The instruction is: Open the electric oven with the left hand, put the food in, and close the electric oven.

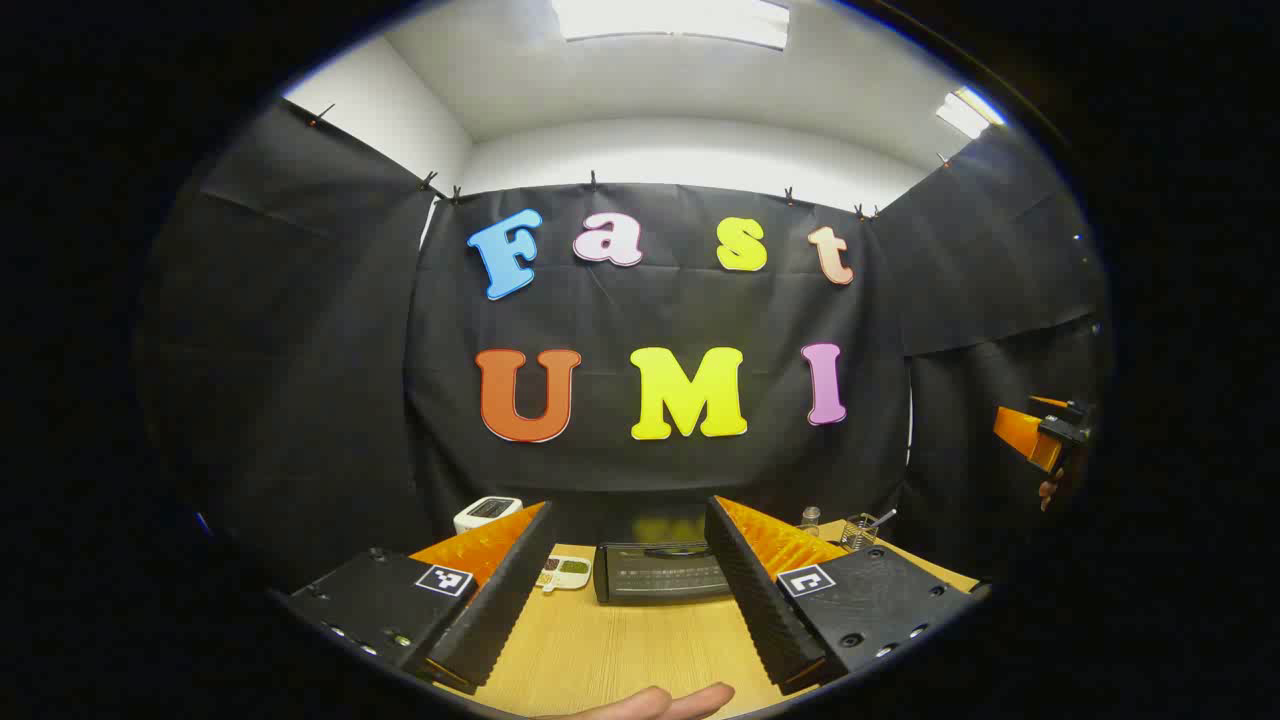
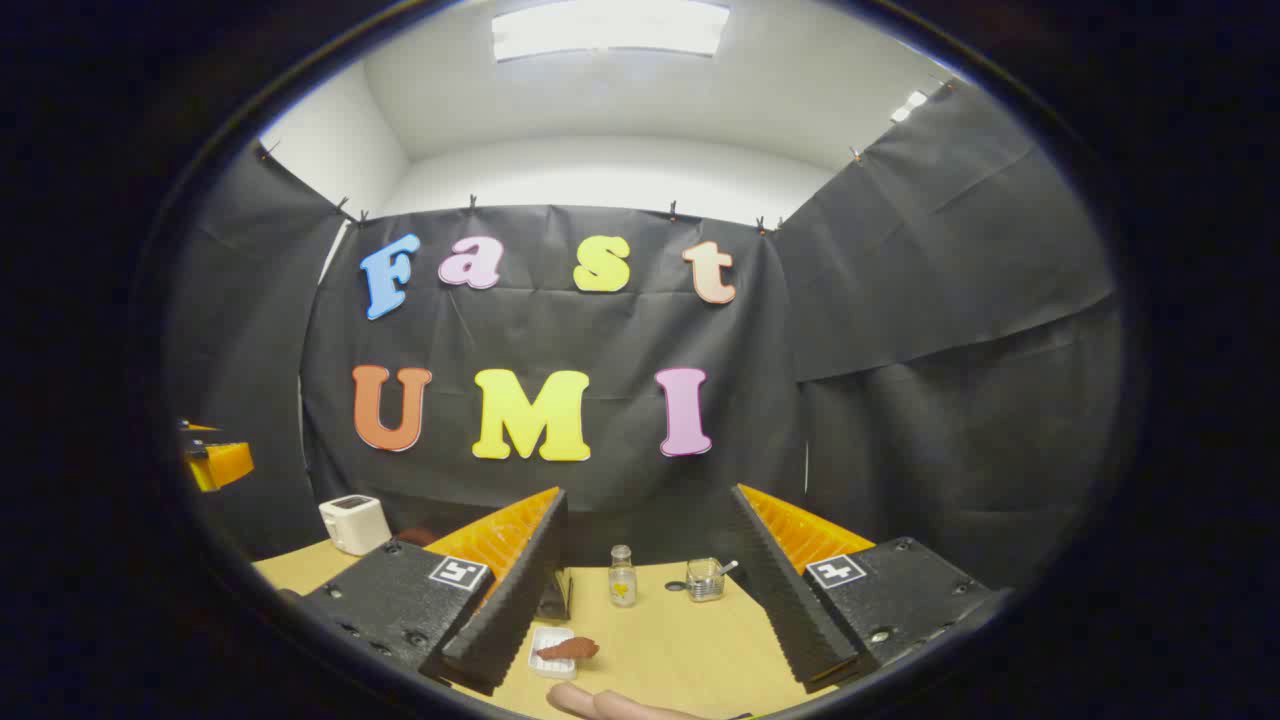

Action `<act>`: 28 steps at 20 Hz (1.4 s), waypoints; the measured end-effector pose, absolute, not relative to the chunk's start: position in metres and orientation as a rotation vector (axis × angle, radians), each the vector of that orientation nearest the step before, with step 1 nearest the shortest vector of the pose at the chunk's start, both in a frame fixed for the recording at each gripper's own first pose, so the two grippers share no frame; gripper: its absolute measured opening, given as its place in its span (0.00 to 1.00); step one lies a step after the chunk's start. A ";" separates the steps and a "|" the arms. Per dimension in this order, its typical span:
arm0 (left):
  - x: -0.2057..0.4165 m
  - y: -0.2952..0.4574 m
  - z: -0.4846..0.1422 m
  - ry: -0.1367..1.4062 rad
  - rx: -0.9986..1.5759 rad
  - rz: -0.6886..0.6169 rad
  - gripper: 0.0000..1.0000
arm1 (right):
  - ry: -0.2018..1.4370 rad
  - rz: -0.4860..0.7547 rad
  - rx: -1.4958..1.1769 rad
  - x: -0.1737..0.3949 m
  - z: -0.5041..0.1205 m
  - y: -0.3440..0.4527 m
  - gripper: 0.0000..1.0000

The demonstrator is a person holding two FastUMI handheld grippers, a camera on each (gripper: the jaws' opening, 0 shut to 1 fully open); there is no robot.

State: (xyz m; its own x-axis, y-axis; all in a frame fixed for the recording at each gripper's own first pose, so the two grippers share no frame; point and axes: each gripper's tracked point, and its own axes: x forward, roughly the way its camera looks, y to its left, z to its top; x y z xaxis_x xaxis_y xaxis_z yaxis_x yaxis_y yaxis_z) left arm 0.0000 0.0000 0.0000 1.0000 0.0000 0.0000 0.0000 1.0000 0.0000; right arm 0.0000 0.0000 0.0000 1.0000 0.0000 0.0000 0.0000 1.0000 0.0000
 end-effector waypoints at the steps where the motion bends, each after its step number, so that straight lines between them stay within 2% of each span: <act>1: 0.002 0.000 -0.002 0.003 -0.002 -0.002 0.95 | -0.003 0.000 0.002 0.001 0.000 0.000 0.96; 3: 0.006 -0.002 -0.005 0.013 -0.004 -0.019 0.95 | 0.001 0.005 0.016 0.000 -0.005 0.000 0.96; 4: 0.008 -0.003 -0.005 0.015 -0.007 -0.021 0.95 | 0.000 0.016 0.028 0.001 -0.008 0.001 1.00; 6: 0.016 0.000 -0.006 0.024 -0.004 -0.014 0.95 | -0.007 0.038 0.044 0.002 -0.013 0.001 0.96; 13: 0.053 -0.015 -0.028 0.050 0.004 -0.036 0.95 | -0.042 0.049 0.058 0.031 -0.019 -0.009 0.96; 17: 0.104 -0.040 -0.041 0.041 0.046 -0.049 0.95 | -0.058 0.044 0.045 0.050 -0.024 -0.021 0.96; 18: 0.120 -0.051 -0.049 0.054 0.054 -0.062 0.95 | -0.061 0.045 0.041 0.054 -0.025 -0.023 1.00; 19: 0.135 -0.062 -0.060 0.076 0.063 -0.081 0.95 | -0.062 0.043 0.037 0.059 -0.026 -0.027 1.00; 20: 0.151 -0.071 -0.072 0.095 0.067 -0.096 0.95 | -0.060 0.042 0.034 0.063 -0.028 -0.030 0.96; 24: 0.211 -0.094 -0.117 0.189 0.074 -0.122 0.96 | -0.057 0.035 0.020 0.078 -0.034 -0.048 0.96; 28: 0.265 -0.094 -0.169 0.333 0.051 -0.095 0.96 | -0.054 0.014 0.006 0.090 -0.039 -0.069 0.96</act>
State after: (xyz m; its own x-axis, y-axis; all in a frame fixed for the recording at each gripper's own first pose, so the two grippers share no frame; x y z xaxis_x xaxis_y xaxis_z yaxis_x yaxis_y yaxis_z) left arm 0.2648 -0.0937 -0.1692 0.9406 -0.0848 -0.3287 0.1017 0.9942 0.0346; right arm 0.0904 -0.0686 -0.0386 0.9984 0.0136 0.0545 -0.0139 0.9999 0.0058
